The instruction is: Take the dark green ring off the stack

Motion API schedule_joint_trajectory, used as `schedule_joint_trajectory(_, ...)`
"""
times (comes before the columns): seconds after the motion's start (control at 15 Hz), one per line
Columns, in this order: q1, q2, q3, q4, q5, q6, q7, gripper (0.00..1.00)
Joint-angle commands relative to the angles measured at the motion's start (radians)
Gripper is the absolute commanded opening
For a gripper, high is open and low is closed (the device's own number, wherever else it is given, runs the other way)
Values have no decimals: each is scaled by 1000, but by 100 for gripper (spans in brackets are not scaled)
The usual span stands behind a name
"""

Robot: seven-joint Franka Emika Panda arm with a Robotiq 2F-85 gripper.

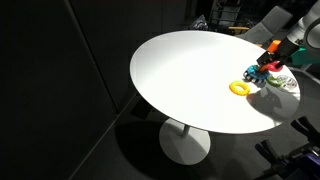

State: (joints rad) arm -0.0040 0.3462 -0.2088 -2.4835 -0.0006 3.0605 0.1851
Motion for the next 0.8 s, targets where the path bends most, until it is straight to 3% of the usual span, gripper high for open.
schedule_joint_trajectory(0.0, -17, 23, 16, 35, 25, 1, -15, 100)
schedule_joint_trajectory(0.73, -19, 72, 24, 71, 35, 14, -17, 100)
